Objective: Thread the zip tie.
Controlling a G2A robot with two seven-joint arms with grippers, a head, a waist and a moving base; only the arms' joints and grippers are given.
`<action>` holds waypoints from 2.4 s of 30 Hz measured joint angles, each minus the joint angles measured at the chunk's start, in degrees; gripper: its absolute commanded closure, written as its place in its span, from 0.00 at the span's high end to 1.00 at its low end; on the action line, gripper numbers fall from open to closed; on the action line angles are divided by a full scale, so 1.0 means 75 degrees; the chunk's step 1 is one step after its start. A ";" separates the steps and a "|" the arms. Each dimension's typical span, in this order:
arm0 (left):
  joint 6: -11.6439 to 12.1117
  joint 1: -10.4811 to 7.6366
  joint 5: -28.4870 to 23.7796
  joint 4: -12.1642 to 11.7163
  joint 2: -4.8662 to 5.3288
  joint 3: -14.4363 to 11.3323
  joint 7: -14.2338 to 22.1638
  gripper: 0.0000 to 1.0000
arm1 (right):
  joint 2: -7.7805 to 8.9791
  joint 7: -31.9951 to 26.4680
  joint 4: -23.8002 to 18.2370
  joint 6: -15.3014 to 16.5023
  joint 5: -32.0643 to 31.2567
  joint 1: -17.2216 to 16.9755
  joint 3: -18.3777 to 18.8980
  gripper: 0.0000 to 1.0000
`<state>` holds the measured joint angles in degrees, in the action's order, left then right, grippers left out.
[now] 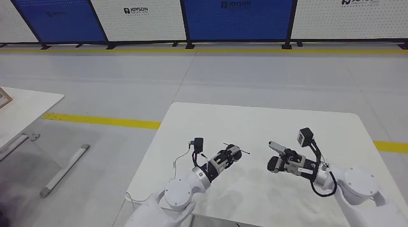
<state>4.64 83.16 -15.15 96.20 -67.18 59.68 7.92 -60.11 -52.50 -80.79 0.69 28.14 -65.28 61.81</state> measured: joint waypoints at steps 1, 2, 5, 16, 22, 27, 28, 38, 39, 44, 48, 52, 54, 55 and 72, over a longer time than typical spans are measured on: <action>0.0013 0.0006 -0.0016 -0.0004 0.0000 0.0024 -0.0033 0.00 | 0.0000 0.0000 0.0000 0.0000 0.0000 0.0000 0.0000 1.00; 0.0049 0.0022 -0.0038 -0.0004 0.0002 0.0083 -0.0071 0.00 | 0.0000 0.0000 0.0000 0.0000 0.0000 0.0000 0.0000 1.00; 0.0207 0.0144 -0.0224 0.0123 0.0038 0.0322 0.0070 0.00 | 0.0000 0.0000 0.0000 0.0000 0.0000 0.0000 0.0000 1.00; 0.0514 0.0968 -0.0282 0.1847 0.0223 0.1330 0.0399 0.00 | 0.0000 0.0000 0.0000 0.0000 0.0000 0.0000 0.0000 1.00; 0.0514 0.0962 -0.0285 0.1830 0.0222 0.1323 0.0400 0.00 | 0.0000 0.0000 0.0000 0.0000 0.0000 0.0000 0.0000 1.00; 0.0574 0.0926 -0.0522 0.1853 0.0204 0.1292 0.0470 0.00 | 0.0000 0.0000 0.0000 0.0000 0.0000 0.0000 0.0000 1.00; 0.0658 0.0912 -0.0628 0.1885 0.0200 0.1308 0.0506 0.00 | 0.0000 0.0000 0.0000 0.0000 0.0000 0.0000 0.0000 1.00; 0.1985 0.1228 -0.1098 0.2892 0.0173 0.1769 0.0500 0.00 | 0.0000 0.0000 0.0000 0.0000 0.0000 0.0000 0.0000 1.00; 0.1994 0.1235 -0.0904 0.2980 0.0153 0.1831 0.0224 0.00 | 0.0000 0.0000 0.0000 0.0000 0.0000 0.0000 0.0000 1.00; 0.1978 0.1244 -0.0675 0.3048 0.0135 0.1842 -0.0142 0.00 | 0.0000 0.0000 0.0000 0.0000 0.0000 0.0000 0.0000 1.00; 0.1932 0.1222 -0.0623 0.3011 0.0134 0.1827 -0.0116 0.00 | 0.0000 0.0000 0.0000 0.0000 0.0000 0.0000 0.0000 1.00; 0.1719 0.1166 -0.0298 0.2742 0.0124 0.1717 -0.0010 0.00 | 0.0000 0.0000 0.0000 0.0000 0.0000 0.0000 0.0000 1.00; 0.1442 0.1157 -0.0027 0.2618 0.0134 0.1689 0.0127 0.00 | 0.0000 0.0000 0.0000 0.0000 0.0000 0.0000 0.0000 1.00; 0.1297 0.1161 0.0095 0.2568 0.0141 0.1677 0.0195 0.00 | 0.0000 0.0000 0.0000 0.0000 0.0000 0.0000 0.0000 1.00; 0.0495 0.1212 0.1632 0.1381 0.0158 0.1217 0.0434 0.00 | 0.0000 0.0000 0.0000 0.0000 0.0000 0.0000 0.0000 1.00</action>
<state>8.36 92.26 -2.91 106.56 -65.99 68.81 11.18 -60.11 -52.50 -80.79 0.69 28.14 -65.28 61.81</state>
